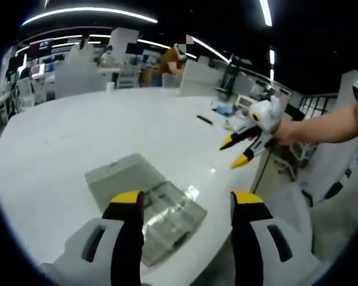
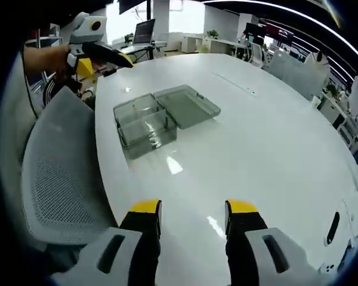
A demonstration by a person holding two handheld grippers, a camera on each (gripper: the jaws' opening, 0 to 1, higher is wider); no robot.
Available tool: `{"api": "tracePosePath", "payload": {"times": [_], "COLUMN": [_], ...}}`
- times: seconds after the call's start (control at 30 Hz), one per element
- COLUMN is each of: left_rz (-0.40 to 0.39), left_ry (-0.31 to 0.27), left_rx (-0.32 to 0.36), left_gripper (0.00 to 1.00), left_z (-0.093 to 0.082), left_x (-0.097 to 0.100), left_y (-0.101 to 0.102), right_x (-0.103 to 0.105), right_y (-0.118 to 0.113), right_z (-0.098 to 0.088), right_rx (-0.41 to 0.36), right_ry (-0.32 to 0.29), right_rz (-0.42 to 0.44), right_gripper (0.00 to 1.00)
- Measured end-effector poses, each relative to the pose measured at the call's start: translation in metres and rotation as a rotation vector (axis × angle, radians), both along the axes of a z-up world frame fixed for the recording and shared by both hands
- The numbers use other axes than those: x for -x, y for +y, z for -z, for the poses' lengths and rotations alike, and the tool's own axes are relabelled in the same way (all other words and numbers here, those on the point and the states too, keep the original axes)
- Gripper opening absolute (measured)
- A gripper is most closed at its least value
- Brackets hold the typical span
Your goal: Insert the divider into the dual guide fixture by aligning both edges with the guide slots and pushing it downward to the bottom, including one-sided entry, uneven engagement, binding, and posture correction.
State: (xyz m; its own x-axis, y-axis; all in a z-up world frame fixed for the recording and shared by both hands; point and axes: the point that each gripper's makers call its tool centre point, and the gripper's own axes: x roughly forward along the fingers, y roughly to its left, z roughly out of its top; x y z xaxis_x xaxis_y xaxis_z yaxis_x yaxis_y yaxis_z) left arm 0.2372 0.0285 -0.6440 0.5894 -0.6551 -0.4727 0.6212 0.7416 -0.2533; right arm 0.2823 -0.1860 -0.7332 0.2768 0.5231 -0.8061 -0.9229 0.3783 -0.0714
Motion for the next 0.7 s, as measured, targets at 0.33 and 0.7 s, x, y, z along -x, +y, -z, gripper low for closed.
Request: {"api": "tracePosePath", "payload": {"times": [0.33,0.7], "left_rz": [0.012,0.022], "left_ry": [-0.008,0.002], "left_rx": [-0.016,-0.039], "left_gripper": [0.59,0.59], "left_z": [0.0,0.005], "left_x": [0.001,0.006], "left_y": [-0.001,0.001], "right_x": [-0.004,-0.014], "right_y": [-0.007,-0.017], "right_z": [0.017,0.038], "right_rx": [0.065,0.164], "right_ry": [0.015,0.027], "right_rz": [-0.062,-0.171], "right_gripper": [0.39,0.41]}}
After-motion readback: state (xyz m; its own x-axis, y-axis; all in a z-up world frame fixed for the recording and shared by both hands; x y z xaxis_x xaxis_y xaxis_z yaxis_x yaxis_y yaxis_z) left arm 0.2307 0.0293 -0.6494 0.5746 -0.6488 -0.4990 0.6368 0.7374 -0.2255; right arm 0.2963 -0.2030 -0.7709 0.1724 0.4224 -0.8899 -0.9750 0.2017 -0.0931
